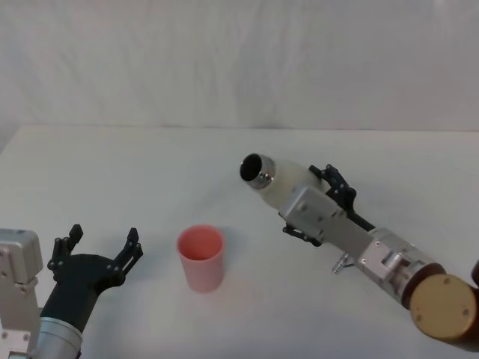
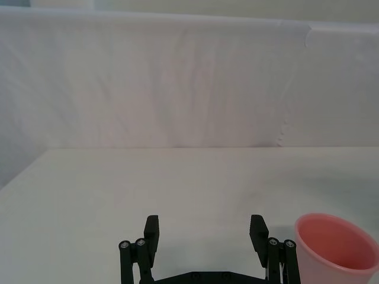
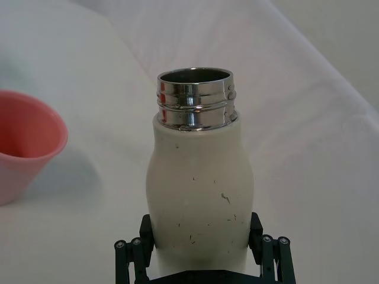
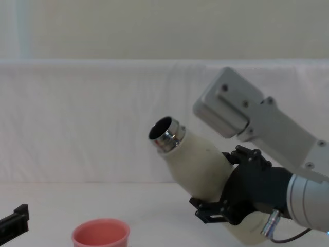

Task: Grasp the thermos with one hand and pour water into the cup lid.

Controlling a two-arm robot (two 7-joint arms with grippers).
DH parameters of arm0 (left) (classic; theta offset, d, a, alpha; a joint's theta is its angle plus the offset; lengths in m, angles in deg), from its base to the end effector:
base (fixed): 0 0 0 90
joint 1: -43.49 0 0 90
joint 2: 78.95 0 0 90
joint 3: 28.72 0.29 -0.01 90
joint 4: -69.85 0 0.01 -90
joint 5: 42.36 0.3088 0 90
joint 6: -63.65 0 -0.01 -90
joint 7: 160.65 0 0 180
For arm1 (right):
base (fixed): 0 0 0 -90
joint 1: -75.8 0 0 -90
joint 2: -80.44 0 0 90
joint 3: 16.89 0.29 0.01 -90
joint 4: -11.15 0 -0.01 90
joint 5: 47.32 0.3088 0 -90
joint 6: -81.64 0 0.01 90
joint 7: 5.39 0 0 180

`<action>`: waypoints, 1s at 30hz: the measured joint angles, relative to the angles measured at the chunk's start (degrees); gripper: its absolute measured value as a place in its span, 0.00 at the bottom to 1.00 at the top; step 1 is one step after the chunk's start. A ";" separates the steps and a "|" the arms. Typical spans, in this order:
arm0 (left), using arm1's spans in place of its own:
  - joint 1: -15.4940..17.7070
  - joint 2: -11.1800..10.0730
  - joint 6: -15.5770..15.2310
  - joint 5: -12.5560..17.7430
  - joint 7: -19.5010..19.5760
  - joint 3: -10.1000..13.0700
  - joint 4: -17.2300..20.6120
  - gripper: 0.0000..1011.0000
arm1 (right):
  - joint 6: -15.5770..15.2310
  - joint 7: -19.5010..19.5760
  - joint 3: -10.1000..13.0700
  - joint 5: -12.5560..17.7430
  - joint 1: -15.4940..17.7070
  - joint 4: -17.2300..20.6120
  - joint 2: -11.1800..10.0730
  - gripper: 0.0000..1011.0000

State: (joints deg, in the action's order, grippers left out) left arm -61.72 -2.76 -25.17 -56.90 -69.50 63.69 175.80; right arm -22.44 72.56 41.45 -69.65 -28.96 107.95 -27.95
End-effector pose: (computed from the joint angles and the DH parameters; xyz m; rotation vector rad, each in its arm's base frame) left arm 0.2530 0.0376 -0.2852 -0.0378 0.0141 1.4459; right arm 0.3479 0.0790 -0.2237 -0.5269 -0.6230 -0.9117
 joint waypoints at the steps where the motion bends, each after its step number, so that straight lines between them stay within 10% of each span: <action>1: 0.00 0.00 0.00 0.00 0.00 0.00 0.00 0.99 | -0.10 0.00 -0.25 -0.56 -0.14 -0.11 0.06 0.95; 30: 0.00 0.00 0.00 0.00 0.00 0.00 0.00 0.99 | -0.72 -2.24 -4.91 -15.54 -2.17 -1.41 0.91 0.95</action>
State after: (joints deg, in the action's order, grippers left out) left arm -61.72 -2.75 -25.16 -56.90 -69.51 63.69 175.80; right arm -23.15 70.32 36.54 -85.19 -31.13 106.53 -27.04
